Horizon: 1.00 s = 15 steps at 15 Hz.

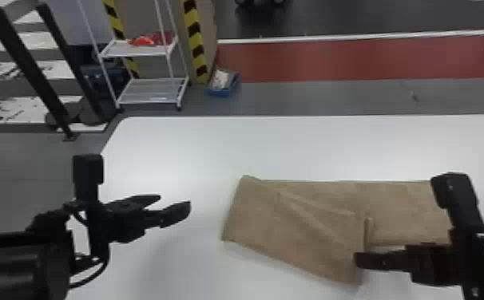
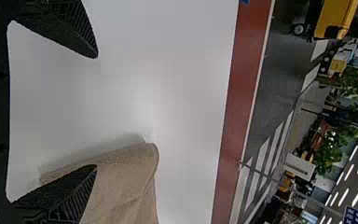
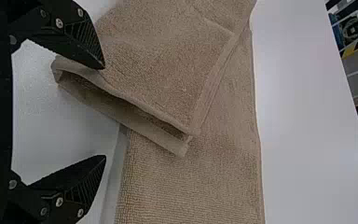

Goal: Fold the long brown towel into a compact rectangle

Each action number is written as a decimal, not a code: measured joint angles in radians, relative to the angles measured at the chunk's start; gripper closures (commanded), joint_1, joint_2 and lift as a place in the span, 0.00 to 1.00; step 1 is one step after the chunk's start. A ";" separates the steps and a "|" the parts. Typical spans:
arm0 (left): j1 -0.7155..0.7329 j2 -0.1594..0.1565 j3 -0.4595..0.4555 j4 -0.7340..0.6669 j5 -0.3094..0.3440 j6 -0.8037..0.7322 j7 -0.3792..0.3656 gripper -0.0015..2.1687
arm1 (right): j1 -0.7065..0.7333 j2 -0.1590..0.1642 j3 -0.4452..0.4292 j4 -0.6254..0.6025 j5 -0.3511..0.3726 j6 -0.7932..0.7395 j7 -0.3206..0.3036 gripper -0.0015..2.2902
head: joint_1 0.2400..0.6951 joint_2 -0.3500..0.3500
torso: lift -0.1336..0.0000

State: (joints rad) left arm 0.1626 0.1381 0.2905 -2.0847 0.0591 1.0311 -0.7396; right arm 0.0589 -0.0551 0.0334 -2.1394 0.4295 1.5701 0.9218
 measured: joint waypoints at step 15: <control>0.003 -0.001 -0.009 0.002 -0.001 -0.001 -0.003 0.02 | -0.035 0.001 -0.001 0.055 -0.006 0.000 -0.003 0.66 | 1.00 0.66 | 0.10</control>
State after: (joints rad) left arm 0.1653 0.1374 0.2815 -2.0831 0.0583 1.0296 -0.7424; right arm 0.0237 -0.0540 0.0323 -2.0847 0.4233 1.5701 0.9191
